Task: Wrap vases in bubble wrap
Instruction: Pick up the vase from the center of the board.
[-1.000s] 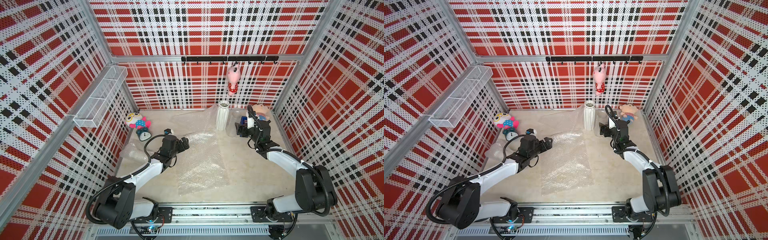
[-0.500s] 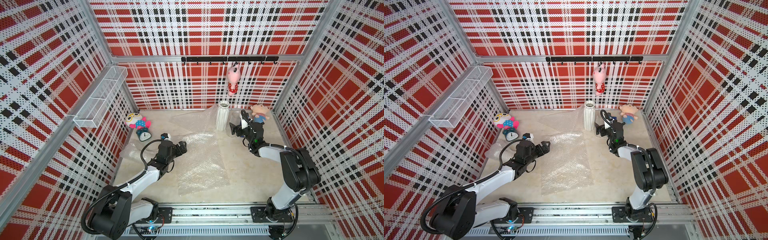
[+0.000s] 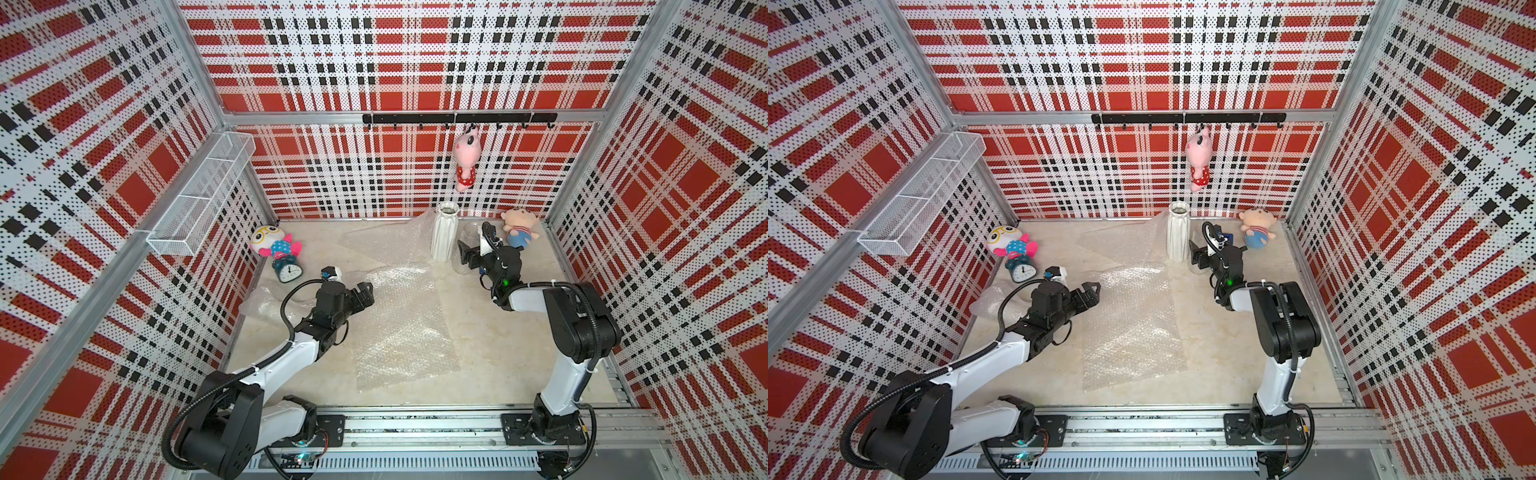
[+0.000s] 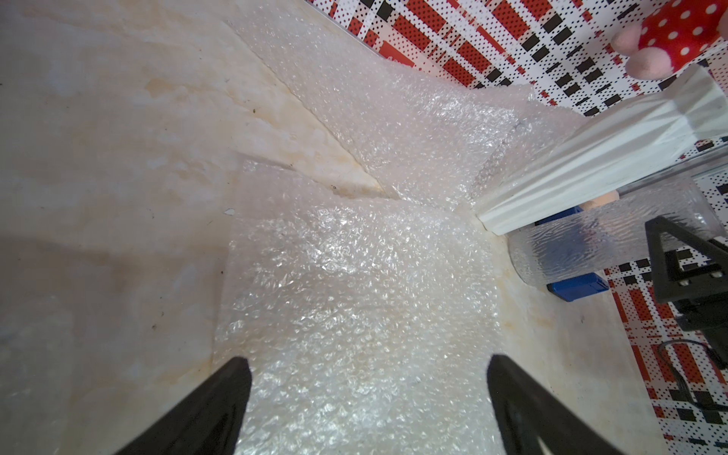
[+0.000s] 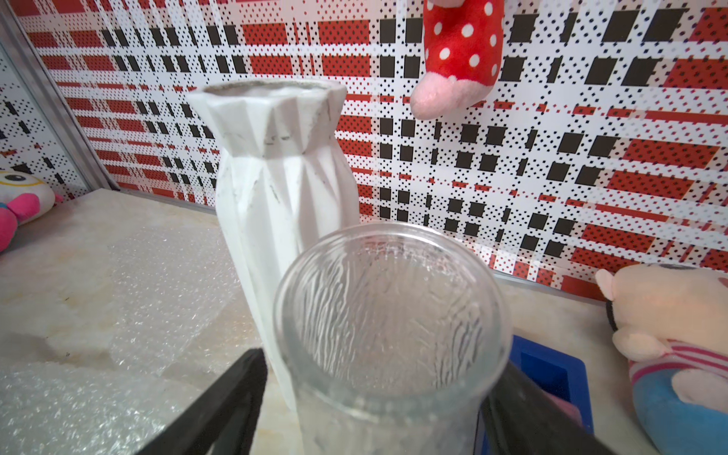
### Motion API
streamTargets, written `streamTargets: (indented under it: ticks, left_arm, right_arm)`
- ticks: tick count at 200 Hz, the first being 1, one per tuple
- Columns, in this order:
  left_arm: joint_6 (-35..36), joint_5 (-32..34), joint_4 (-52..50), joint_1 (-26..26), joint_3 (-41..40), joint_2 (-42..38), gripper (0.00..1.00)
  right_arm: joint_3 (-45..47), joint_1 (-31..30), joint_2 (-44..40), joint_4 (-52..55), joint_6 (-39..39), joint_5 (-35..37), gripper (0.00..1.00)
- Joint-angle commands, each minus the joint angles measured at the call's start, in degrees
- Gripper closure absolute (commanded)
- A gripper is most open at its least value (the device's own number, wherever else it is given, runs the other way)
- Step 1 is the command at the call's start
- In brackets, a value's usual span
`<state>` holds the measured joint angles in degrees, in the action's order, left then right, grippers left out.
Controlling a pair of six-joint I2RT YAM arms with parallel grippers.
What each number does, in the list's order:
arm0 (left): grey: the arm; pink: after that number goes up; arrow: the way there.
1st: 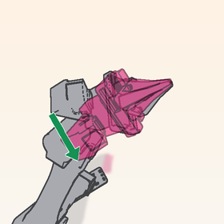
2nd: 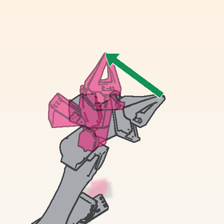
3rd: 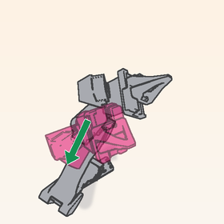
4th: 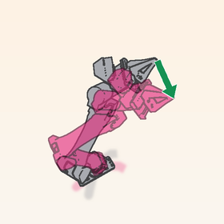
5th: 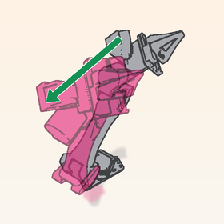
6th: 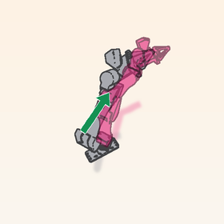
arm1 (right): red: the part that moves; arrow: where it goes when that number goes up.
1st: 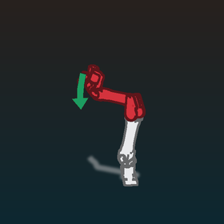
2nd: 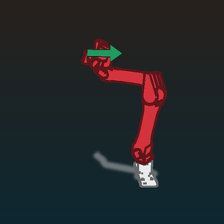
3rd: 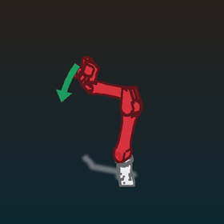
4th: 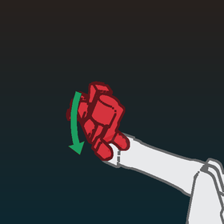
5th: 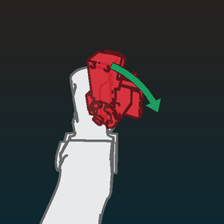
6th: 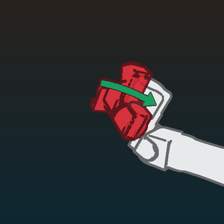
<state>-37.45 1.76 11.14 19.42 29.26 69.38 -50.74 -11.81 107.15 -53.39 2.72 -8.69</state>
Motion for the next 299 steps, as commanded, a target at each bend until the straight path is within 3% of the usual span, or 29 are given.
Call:
streamTargets:
  ticks: [1,16,44,65,147,196,224,259,299]
  left_arm:
    - [-0.14,-0.19,1.30,-0.44,-0.44,0.42,0.03]
    - [-0.12,-0.24,1.37,-0.44,-0.52,0.54,0.03]
    - [-0.17,-0.36,1.26,-0.44,-0.41,0.67,0.03]
    - [-0.17,-0.26,1.04,-0.44,-0.34,0.43,0.03]
    - [0.98,0.15,-0.23,-0.78,0.24,0.24,0.03]
    - [-0.98,-4.58,1.36,-2.13,-0.07,1.37,0.02]
    - [-2.30,-3.63,0.34,-2.72,-1.19,-0.11,0.03]
    - [-2.92,-0.37,-4.30,-1.83,-1.61,-3.94,0.03]
    - [-2.42,5.43,-14.64,-1.18,-0.59,-11.21,0.03]
  right_arm:
    - [-1.14,0.30,1.63,-5.30,-0.11,-1.95,0.20]
    - [-1.64,0.30,1.88,-4.92,0.12,-1.25,0.21]
    - [-3.39,0.39,2.68,-2.37,1.40,0.22,0.10]
    - [-5.30,0.39,3.60,0.06,2.26,0.42,0.08]
    - [-3.84,0.39,2.87,-2.63,1.87,-0.69,0.34]
    - [2.50,0.30,-6.61,-2.33,-0.06,1.41,0.38]
    - [7.09,-0.34,-15.49,1.68,-1.57,0.95,0.42]
    - [10.37,-6.89,-27.79,15.49,-9.35,4.41,0.42]
    - [11.37,-21.00,-38.22,33.14,-16.33,12.73,0.42]
